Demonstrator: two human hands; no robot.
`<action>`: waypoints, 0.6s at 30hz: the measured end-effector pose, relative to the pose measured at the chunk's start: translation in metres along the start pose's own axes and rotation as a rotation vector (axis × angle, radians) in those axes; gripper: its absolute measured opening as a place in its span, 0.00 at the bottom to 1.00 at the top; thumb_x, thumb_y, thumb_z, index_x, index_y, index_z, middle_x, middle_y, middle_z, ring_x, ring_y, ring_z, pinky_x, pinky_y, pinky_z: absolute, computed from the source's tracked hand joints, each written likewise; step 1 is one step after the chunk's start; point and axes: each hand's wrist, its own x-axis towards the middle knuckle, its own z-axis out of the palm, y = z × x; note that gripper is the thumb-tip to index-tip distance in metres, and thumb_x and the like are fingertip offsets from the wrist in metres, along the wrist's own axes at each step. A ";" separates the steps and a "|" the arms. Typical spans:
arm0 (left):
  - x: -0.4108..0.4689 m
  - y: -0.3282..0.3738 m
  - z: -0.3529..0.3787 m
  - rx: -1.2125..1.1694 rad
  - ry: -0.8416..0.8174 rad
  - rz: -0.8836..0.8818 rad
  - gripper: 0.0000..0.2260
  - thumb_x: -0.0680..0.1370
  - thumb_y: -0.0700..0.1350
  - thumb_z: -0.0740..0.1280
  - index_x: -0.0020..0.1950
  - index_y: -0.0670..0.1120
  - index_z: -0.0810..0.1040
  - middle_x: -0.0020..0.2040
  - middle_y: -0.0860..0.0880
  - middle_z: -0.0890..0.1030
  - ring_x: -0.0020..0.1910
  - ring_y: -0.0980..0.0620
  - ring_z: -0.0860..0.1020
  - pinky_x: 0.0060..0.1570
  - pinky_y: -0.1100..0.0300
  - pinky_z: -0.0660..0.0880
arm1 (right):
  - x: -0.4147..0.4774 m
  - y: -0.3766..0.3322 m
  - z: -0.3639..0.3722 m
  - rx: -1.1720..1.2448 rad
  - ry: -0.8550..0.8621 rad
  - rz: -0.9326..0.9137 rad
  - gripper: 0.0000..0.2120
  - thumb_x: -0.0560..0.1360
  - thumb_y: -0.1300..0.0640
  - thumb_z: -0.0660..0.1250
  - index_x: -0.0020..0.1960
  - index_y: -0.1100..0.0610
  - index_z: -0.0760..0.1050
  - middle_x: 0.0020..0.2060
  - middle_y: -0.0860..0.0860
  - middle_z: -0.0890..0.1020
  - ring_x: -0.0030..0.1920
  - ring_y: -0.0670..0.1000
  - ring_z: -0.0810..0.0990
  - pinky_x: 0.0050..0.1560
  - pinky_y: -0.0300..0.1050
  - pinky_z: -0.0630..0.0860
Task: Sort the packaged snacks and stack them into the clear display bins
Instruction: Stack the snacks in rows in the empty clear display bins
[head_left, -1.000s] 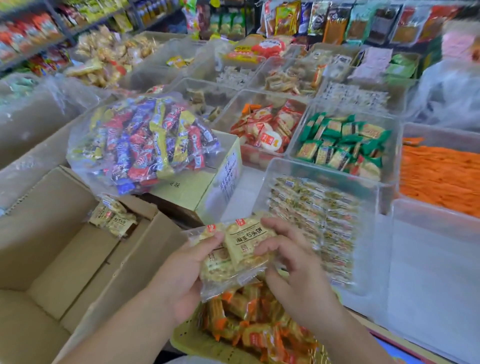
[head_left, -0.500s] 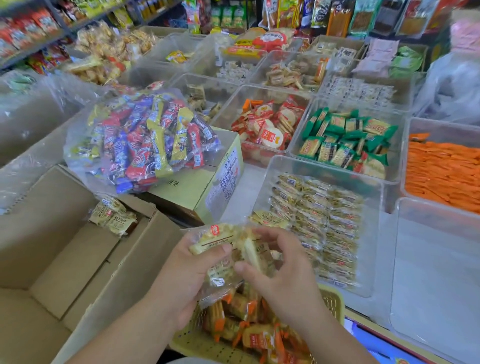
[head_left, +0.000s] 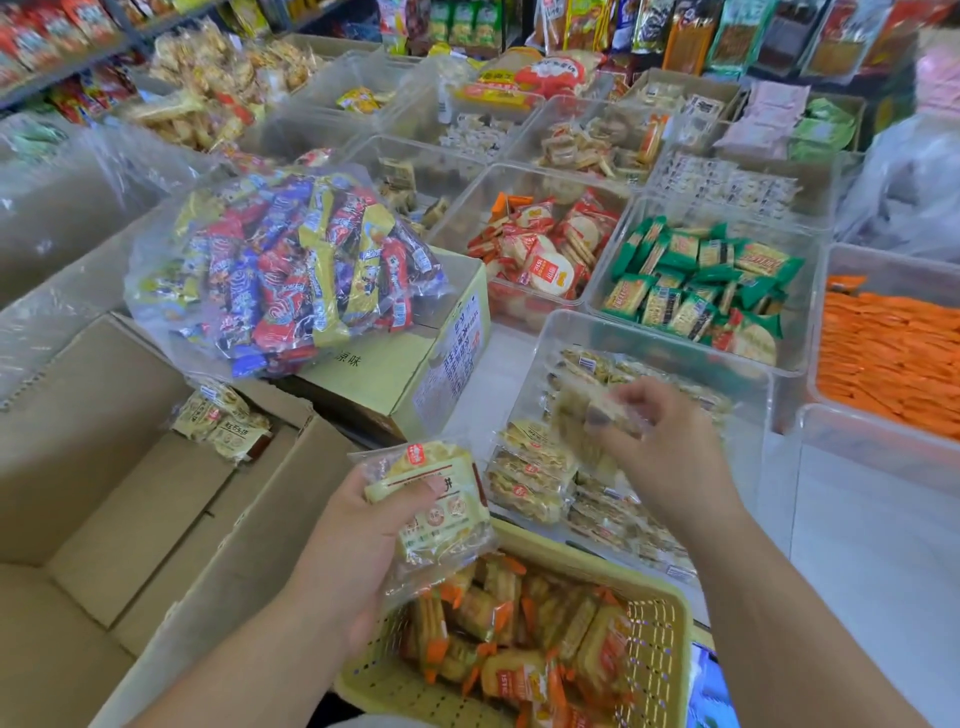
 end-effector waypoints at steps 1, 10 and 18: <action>0.000 0.000 -0.001 0.000 0.012 0.009 0.26 0.66 0.45 0.79 0.63 0.48 0.79 0.52 0.39 0.87 0.48 0.37 0.87 0.44 0.43 0.84 | 0.012 0.001 0.001 -0.059 0.044 -0.019 0.10 0.73 0.55 0.74 0.47 0.44 0.74 0.37 0.40 0.80 0.34 0.40 0.78 0.27 0.34 0.67; -0.004 0.002 -0.008 -0.037 0.078 0.014 0.25 0.65 0.45 0.78 0.62 0.47 0.81 0.52 0.42 0.88 0.50 0.40 0.87 0.57 0.42 0.81 | 0.057 0.021 0.062 -0.435 -0.290 0.009 0.13 0.77 0.58 0.65 0.60 0.49 0.68 0.48 0.53 0.82 0.40 0.52 0.79 0.37 0.47 0.76; -0.004 0.002 -0.018 -0.092 0.102 -0.014 0.25 0.67 0.45 0.77 0.64 0.47 0.80 0.53 0.41 0.87 0.50 0.39 0.87 0.53 0.43 0.83 | 0.055 0.028 0.065 -0.526 -0.471 -0.118 0.20 0.82 0.48 0.62 0.73 0.50 0.70 0.66 0.55 0.77 0.62 0.57 0.77 0.59 0.49 0.73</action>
